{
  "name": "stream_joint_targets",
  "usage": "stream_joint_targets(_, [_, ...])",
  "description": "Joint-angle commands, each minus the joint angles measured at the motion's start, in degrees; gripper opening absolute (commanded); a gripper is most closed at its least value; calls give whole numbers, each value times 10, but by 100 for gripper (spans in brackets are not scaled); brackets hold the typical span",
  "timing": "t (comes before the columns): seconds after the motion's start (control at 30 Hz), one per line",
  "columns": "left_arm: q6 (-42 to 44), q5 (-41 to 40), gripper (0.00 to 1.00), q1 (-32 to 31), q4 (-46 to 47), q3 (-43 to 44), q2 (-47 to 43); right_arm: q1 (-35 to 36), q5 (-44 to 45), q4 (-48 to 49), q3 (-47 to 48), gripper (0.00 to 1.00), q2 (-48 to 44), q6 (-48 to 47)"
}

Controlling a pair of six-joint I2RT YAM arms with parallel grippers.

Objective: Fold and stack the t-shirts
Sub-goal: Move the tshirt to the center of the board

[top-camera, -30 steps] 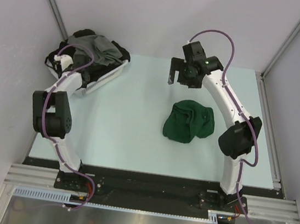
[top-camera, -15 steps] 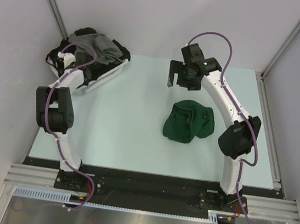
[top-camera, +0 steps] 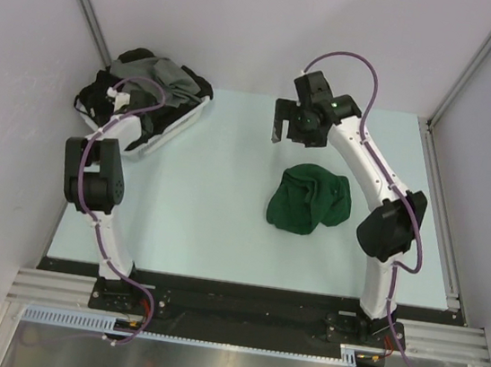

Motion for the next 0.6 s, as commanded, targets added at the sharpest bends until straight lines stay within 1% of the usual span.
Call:
stream_joint_targets(0.0, [49, 26, 84, -20, -10, 34, -36, 27, -2, 19, 54, 100, 21, -20])
stream_joint_targets(0.07, [53, 36, 86, -21, -8, 48, -49, 35, -8, 20, 83, 100, 43, -22])
stream_joint_targets(0.17, [62, 46, 87, -27, -6, 68, -74, 50, -18, 27, 102, 100, 72, -21])
stream_joint_targets(0.27, [67, 54, 88, -36, -16, 87, -106, 62, -25, 32, 123, 100, 112, -18])
stream_joint_targets(0.33, [68, 62, 88, -43, -22, 92, -143, 70, -31, 35, 143, 100, 135, -15])
stream_joint_targets(0.37, [69, 68, 88, -43, -23, 92, -157, 72, -33, 36, 162, 100, 146, -14])
stream_joint_targets(0.4, [68, 74, 88, -62, -33, 91, -172, 72, -37, 46, 170, 100, 166, -8])
stream_joint_targets(0.47, [61, 83, 88, -77, -46, 84, -215, 76, -59, 60, 187, 100, 182, 1])
stream_joint_targets(0.57, [44, 93, 88, -89, -59, 39, -287, 80, -89, 94, 201, 99, 205, 22])
